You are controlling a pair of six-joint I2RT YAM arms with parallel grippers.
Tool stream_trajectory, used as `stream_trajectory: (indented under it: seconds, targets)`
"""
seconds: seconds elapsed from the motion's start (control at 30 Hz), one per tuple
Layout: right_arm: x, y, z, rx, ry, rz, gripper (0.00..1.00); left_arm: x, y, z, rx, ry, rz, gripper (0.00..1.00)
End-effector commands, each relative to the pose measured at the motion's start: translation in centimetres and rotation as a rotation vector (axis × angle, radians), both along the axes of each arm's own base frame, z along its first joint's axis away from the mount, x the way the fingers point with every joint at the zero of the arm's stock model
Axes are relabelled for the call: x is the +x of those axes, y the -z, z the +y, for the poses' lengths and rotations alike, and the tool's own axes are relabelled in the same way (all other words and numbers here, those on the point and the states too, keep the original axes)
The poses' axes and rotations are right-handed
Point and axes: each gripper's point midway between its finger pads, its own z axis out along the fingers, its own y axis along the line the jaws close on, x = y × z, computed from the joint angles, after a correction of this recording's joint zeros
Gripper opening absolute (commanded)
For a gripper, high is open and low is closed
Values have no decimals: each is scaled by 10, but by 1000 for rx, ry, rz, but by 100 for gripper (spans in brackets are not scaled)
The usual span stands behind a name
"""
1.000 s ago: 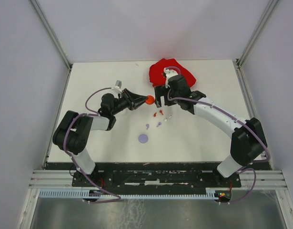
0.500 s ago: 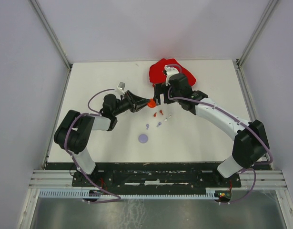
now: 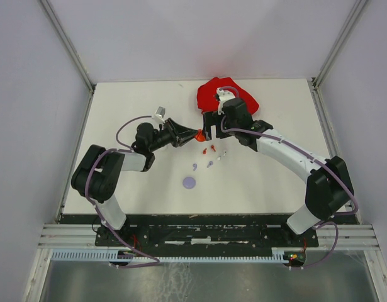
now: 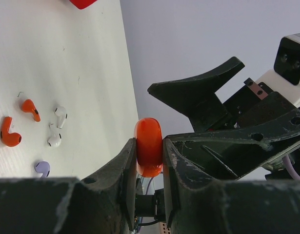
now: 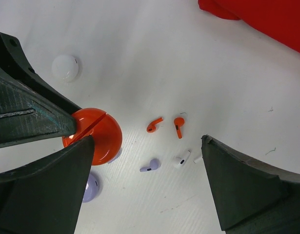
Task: Insert the wireless bluetooth earbuds into the charging case
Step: Open the charging case.
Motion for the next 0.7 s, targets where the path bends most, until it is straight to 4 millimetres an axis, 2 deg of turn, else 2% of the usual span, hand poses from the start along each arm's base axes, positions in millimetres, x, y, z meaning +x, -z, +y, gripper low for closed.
stream_trajectory:
  seconds: [0.0,0.67]
  targets:
    - [2,2,5,20,-5,-8,99,2,-34,-5,-44,19,-100,3]
    - [-3,25,5,8,-5,36,99,4,-46,2,-118,-2,-95,3]
